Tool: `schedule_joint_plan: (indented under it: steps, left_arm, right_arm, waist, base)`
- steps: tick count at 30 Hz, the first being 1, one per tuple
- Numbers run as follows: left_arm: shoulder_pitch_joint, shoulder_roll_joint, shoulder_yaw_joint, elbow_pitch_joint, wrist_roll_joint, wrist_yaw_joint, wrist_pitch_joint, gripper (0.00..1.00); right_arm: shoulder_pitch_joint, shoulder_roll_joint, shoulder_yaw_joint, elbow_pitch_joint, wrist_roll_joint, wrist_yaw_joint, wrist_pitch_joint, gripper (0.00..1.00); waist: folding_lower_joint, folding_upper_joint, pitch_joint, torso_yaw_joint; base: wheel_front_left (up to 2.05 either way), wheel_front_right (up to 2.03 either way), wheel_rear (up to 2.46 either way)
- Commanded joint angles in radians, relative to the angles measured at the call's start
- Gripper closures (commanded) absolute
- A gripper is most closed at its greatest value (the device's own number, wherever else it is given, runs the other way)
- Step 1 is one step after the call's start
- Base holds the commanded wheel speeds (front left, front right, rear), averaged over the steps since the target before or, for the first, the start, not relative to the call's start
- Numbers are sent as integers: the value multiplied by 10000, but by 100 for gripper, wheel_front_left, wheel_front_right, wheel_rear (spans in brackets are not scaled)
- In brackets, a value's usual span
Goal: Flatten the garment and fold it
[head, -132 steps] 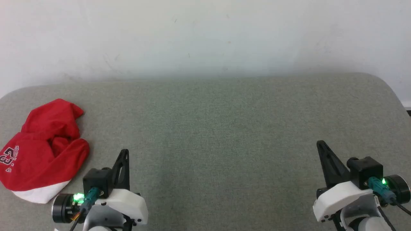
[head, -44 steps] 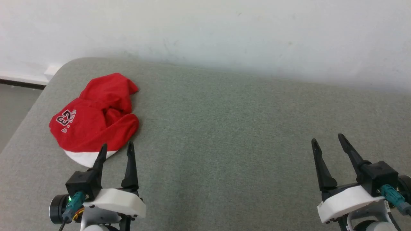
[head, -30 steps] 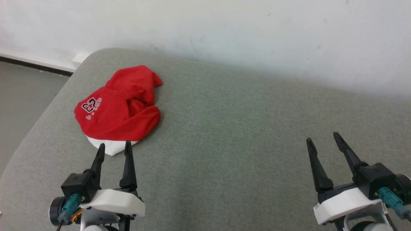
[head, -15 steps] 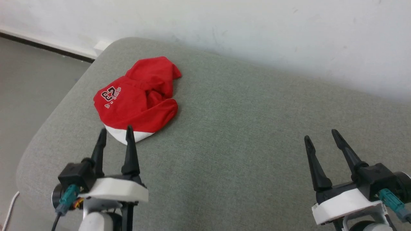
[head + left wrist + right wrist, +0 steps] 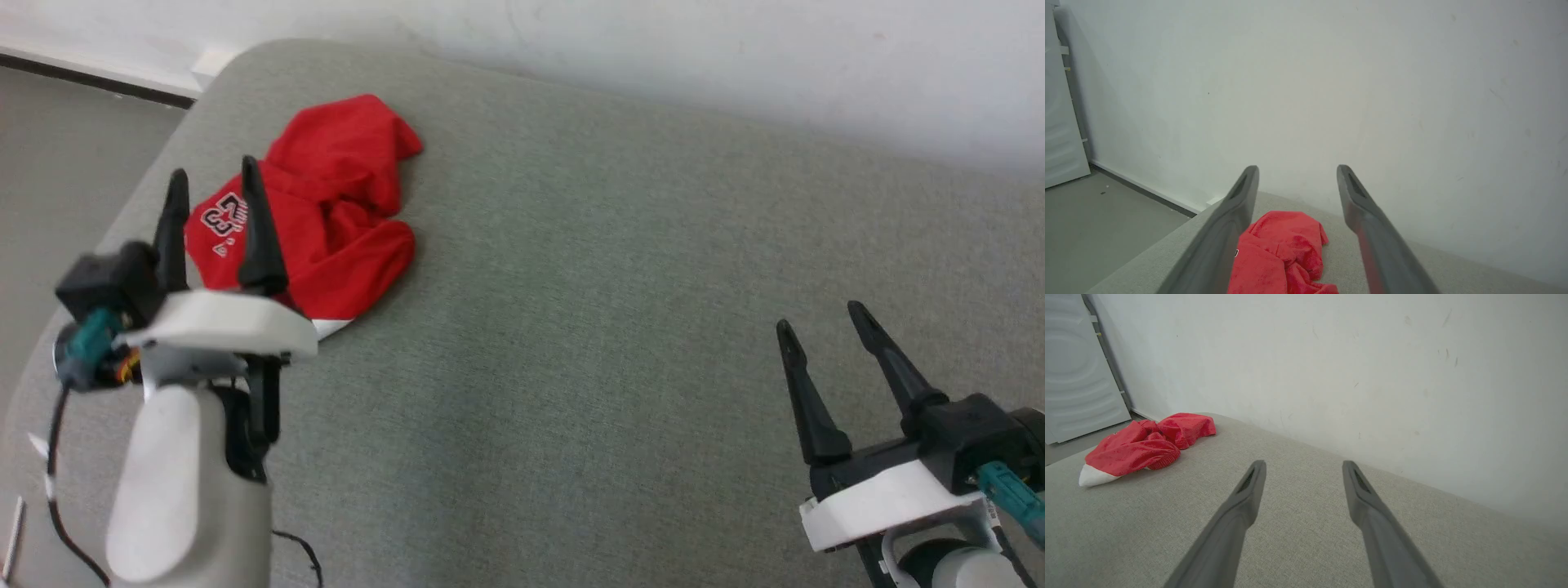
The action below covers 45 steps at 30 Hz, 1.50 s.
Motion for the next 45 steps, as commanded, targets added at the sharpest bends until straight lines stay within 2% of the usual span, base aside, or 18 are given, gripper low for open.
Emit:
schedule_joint_plan:
  steps: [1,6,13,20,24,25,27,28,29,32,35,40,45]
  left_arm:
    - [-465,193,72,272,-140,-137,266,0]
    - [-1844,967,192,1847,-731,-378,2186,0]
    - [-2966,1738,550,4022,-1552,-109,4759,0]
    - [-3166,2197,660,5432,-1904,275,6126,0]
    - [-3322,2274,574,6083,-2079,375,6837,0]
    - [-3361,2283,491,6253,-2099,360,7093,6]
    - [-3471,2339,358,6518,-2115,353,7448,54]
    - [-3526,2359,315,6630,-2147,328,7573,94]
    - [-3598,2339,325,6705,-2248,280,7657,100]
    - [-3749,2377,353,6796,-2430,147,7593,100]
    - [-3793,2552,308,6617,-2266,82,6954,100]
    - [-4205,3024,223,6029,-1750,-21,5010,100]
    - [-4825,3142,154,5527,-1419,-256,2791,100]
  right_arm:
    - [-171,-54,20,-97,84,-6,22,0]
    - [-480,-205,255,-32,286,-6,12,0]
    - [-894,-398,729,131,567,-6,-150,0]
    - [-1123,-514,1111,264,834,-7,-278,0]
    - [-1167,-552,1186,295,976,-7,-338,0]
    - [-1186,-534,1220,285,1057,-7,-370,0]
    - [-1242,-542,1300,278,1143,-7,-404,0]
    - [-1263,-542,1351,291,1184,-7,-423,0]
    - [-1280,-542,1391,301,1214,-7,-437,0]
    - [-1297,-506,1458,357,1310,-7,-517,0]
    - [-1199,-408,1424,501,1332,-7,-576,0]
    - [-920,-140,1254,741,1279,-7,-730,0]
    - [-599,131,918,915,1170,-7,-809,0]
  waist:
    - [-2,0,575,-513]
    - [-2,0,1129,-994]
    - [-2,0,1722,-1574]
    - [-2,0,2170,-1941]
    - [-2,0,2301,-1967]
    - [-2,0,2322,-1961]
    - [-2,0,2335,-1949]
    - [-2,0,2309,-1940]
    - [-2,0,2282,-1926]
    - [-2,0,2090,-1878]
    - [-2,0,1692,-1841]
    - [-2,0,792,-1768]
    - [-2,0,-90,-1794]
  base:
    - [0,0,0]
    - [0,0,0]
    - [0,0,0]
    - [0,0,0]
    - [0,0,0]
    - [0,0,0]
    - [0,0,0]
    - [0,0,0]
    - [0,0,0]
    - [0,0,0]
    - [0,0,0]
    - [0,0,0]
    - [0,0,0]
